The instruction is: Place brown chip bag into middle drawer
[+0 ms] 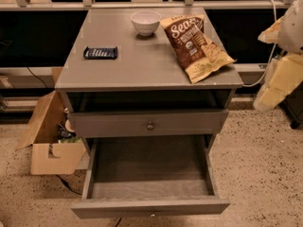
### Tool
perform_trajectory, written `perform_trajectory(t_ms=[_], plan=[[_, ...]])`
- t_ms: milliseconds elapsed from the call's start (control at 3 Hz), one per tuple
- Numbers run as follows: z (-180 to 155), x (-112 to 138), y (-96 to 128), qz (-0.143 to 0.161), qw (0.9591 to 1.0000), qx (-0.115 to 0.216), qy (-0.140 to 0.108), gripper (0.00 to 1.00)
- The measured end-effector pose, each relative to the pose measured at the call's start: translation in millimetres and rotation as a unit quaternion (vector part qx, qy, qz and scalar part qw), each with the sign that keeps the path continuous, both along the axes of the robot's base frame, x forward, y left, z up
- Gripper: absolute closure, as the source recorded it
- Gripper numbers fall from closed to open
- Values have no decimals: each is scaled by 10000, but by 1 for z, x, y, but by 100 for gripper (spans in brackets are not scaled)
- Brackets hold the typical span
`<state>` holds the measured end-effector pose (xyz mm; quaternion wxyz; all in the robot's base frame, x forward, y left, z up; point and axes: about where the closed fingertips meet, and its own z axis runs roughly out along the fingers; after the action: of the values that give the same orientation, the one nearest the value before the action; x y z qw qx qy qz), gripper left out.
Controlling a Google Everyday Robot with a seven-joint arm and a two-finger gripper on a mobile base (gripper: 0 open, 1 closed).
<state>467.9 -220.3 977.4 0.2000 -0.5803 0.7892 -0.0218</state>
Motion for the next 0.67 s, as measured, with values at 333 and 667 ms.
perform_trajectory(t_ms=[333,667], plan=[[-3,41,-9,-267,9986,406,-231,0],[-14,94,-12,-529,9941,795,-513,0]])
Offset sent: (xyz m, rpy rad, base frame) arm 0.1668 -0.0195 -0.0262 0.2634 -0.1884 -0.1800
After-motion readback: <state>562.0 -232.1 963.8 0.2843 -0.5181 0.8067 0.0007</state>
